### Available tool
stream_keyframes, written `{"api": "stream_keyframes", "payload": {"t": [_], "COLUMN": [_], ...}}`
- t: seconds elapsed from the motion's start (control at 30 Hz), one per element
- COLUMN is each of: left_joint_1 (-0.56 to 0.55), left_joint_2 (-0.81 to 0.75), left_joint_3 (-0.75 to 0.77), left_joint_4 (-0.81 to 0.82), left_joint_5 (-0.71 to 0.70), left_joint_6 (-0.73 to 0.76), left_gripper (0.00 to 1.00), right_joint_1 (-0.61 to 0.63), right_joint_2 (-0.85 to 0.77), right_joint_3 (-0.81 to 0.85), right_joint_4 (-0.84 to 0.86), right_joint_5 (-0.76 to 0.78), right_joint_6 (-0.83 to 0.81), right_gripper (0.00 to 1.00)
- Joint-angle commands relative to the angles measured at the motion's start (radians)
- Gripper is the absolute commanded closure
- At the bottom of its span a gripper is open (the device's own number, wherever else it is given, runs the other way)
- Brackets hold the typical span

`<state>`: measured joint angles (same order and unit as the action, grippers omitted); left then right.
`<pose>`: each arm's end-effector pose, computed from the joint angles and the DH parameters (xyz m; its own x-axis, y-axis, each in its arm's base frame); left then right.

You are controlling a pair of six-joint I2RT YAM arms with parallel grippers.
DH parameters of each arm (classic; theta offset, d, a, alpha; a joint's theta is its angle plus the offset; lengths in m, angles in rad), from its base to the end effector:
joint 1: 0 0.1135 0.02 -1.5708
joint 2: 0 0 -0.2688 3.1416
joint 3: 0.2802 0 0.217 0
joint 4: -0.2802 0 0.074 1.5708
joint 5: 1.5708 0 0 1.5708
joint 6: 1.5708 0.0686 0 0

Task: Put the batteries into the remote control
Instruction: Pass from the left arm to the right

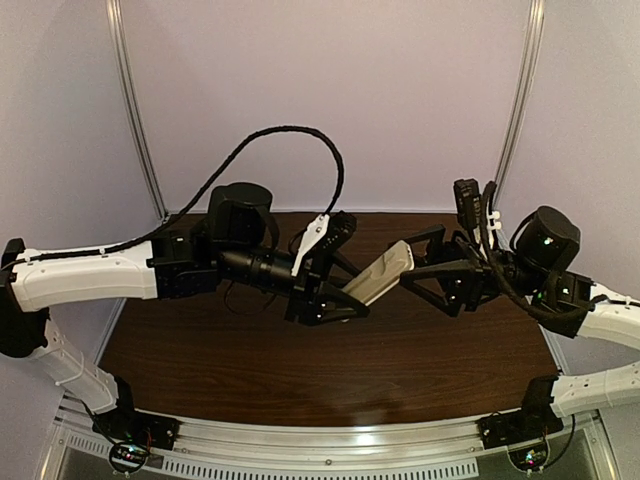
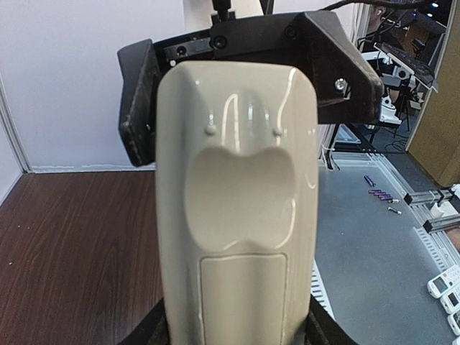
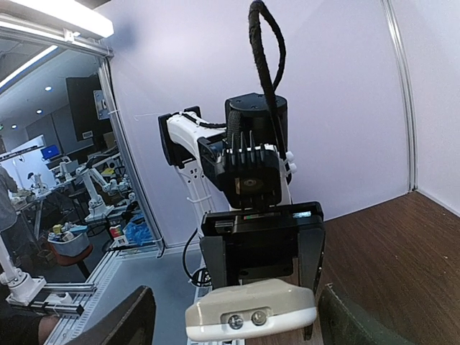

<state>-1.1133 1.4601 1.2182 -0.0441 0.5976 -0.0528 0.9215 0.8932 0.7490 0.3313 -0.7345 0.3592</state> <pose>0.1123 -0.3154 0.3521 -0.1762 0.2590 -0.9497 0.9722 -0.1056 -0.2091 0.0778 0.1785 0.3756 -0.2425 0.1121 -0.9637 -0.9657 -0.1230 0.2287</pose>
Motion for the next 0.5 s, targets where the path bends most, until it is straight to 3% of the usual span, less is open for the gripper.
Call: {"api": "stream_keyframes", "payload": {"t": [0.0,0.47], "left_joint_1": [0.017,0.031], "left_joint_2": [0.006,0.032], "left_joint_3": [-0.017,-0.033], "left_joint_4": [0.107,0.181], "left_joint_5": [0.041,0.141], "left_joint_6": [-0.052,-0.122], "left_gripper": [0.66,0.66], "right_joint_1": [0.018,0.034], "right_joint_2": [-0.005,0.036], "right_joint_3": [0.033,0.067], "right_joint_4": [-0.046,-0.047], "right_joint_5": [0.070,0.070], "right_joint_6": [-0.065,-0.109], "right_gripper": [0.22,0.27]}}
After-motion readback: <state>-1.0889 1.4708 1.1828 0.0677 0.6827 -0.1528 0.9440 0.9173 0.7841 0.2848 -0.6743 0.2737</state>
